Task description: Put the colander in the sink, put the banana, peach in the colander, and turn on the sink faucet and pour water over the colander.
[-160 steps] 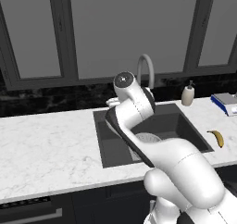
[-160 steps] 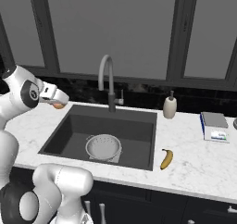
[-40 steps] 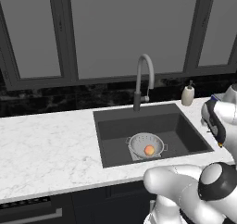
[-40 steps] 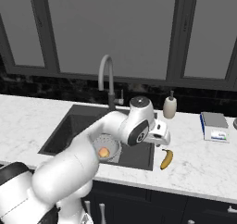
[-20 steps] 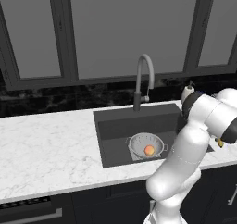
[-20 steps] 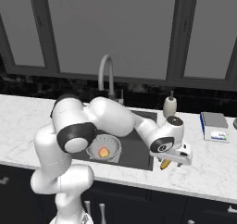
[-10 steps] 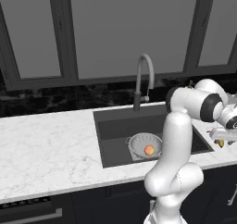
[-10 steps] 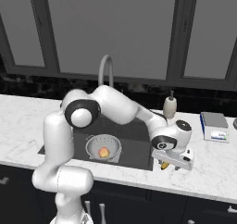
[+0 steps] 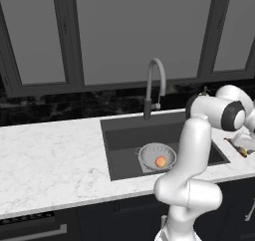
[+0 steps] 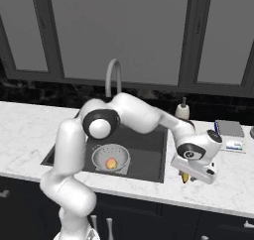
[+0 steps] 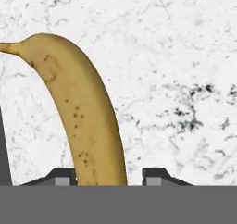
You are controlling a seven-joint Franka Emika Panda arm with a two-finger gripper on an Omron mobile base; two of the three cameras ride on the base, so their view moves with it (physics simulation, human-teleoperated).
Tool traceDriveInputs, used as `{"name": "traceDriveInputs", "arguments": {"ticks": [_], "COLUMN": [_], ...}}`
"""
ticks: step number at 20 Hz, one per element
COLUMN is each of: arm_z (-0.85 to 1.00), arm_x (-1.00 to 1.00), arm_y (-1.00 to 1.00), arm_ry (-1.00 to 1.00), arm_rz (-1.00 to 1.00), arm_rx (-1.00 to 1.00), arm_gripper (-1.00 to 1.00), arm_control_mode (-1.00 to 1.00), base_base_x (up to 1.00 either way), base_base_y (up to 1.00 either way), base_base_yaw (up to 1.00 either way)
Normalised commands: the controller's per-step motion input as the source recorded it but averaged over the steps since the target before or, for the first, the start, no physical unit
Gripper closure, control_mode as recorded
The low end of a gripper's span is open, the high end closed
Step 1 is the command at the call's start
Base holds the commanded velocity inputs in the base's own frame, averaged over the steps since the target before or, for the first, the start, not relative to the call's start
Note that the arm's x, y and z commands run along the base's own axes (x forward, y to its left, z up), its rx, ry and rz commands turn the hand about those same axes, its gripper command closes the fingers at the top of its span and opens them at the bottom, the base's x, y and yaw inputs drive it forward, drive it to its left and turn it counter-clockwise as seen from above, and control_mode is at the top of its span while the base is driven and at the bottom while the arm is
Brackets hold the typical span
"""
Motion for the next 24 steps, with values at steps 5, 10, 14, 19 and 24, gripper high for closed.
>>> {"name": "traceDriveInputs", "arguments": {"ticks": [5, 10, 14, 19, 24], "arm_z": [0.06, 0.28, 0.29, 0.29, 0.31], "arm_x": [0.0, 0.0, -0.05, -0.21, -0.03], "arm_y": [0.47, 0.8, 0.71, 0.89, 0.87], "arm_ry": [-0.02, -0.1, -0.1, -0.1, -0.07], "arm_rz": [0.0, 0.0, 0.0, 0.0, 0.0], "arm_rx": [0.02, 0.0, 0.0, 0.0, 0.0], "arm_gripper": [1.0, 1.0, 1.0, 1.0, 1.0], "arm_control_mode": [-1.0, -1.0, -1.0, -1.0, -1.0], "base_base_x": [0.0, 0.0, 0.0, 0.0, 0.0], "base_base_y": [0.0, 0.0, 0.0, 0.0, 0.0], "base_base_yaw": [0.0, 0.0, 0.0, 0.0, 0.0]}}
